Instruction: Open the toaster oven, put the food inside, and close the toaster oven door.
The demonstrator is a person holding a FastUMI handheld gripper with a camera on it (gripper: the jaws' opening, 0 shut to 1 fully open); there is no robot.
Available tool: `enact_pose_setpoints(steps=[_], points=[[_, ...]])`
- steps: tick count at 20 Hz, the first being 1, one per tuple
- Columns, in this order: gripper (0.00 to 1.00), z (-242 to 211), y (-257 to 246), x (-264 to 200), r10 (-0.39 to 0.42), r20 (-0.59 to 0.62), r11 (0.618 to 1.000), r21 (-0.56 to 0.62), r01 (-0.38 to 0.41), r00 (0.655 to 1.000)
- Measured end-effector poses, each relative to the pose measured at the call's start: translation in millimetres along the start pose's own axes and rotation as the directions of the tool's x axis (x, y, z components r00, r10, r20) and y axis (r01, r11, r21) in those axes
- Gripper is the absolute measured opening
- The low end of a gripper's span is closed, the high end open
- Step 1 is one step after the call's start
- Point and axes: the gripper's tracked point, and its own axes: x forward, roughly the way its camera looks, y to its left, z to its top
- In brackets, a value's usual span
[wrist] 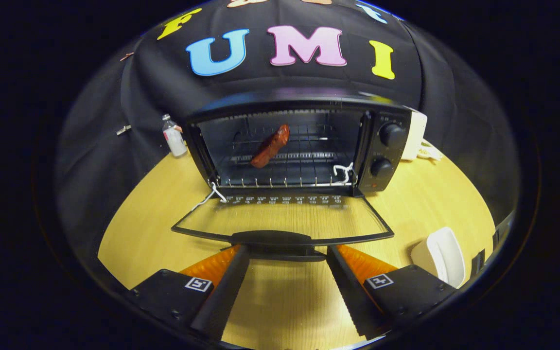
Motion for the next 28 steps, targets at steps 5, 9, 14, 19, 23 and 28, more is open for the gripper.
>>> enact_pose_setpoints(steps=[5,9,14,19,23,28], points=[[0.99,66,2,2,0.018,0.119,0.999,0.024,-0.021,0.993],[0.99,109,0,14,0.021,0.178,0.999,0.037,-0.027,0.984],[0.98,143,2,40,0.015,0.203,0.998,0.056,-0.027,0.979],[0.98,143,10,13,0.034,0.231,0.999,0.029,-0.042,0.972],[0.98,145,18,-30,0.056,0.263,0.998,0.0,-0.058,0.963],[0.98,177,30,-94,0.086,0.355,0.996,-0.008,-0.089,0.931]])
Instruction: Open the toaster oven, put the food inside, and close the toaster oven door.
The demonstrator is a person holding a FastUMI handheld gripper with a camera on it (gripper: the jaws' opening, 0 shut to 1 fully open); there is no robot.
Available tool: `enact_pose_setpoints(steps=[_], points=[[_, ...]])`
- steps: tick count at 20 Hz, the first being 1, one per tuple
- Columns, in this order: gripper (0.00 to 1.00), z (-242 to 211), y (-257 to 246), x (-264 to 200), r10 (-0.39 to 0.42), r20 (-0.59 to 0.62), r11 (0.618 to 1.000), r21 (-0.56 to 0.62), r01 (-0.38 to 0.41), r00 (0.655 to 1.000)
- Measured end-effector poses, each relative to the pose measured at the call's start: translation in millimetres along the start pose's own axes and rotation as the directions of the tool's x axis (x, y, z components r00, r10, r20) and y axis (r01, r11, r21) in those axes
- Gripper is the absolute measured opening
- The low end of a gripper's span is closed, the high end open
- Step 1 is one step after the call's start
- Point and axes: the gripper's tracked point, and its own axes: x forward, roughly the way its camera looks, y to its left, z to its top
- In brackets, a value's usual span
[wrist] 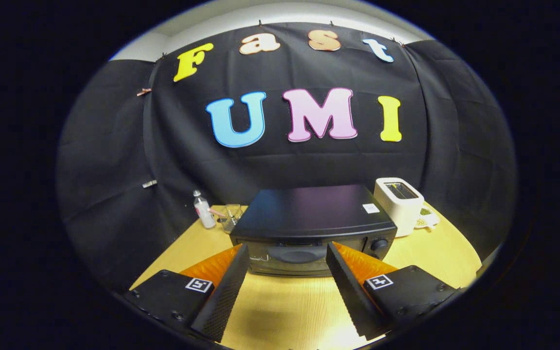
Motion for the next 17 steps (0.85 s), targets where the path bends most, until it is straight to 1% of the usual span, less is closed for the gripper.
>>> enact_pose_setpoints(steps=[3,7,9,12,15,17], points=[[0.98,38,0,-28,-0.003,0.08,1.0,-0.012,0.004,0.997],[0.98,68,-15,-69,-0.034,0.153,0.999,0.021,0.031,0.988],[0.98,70,-24,-87,-0.049,0.168,0.998,0.049,0.041,0.985],[0.98,60,-41,-105,-0.084,0.139,0.994,0.084,0.073,0.987],[0.98,62,-57,-108,-0.123,0.148,0.991,0.08,0.112,0.981],[0.98,61,-60,-107,-0.133,0.143,0.989,0.09,0.121,0.981]])
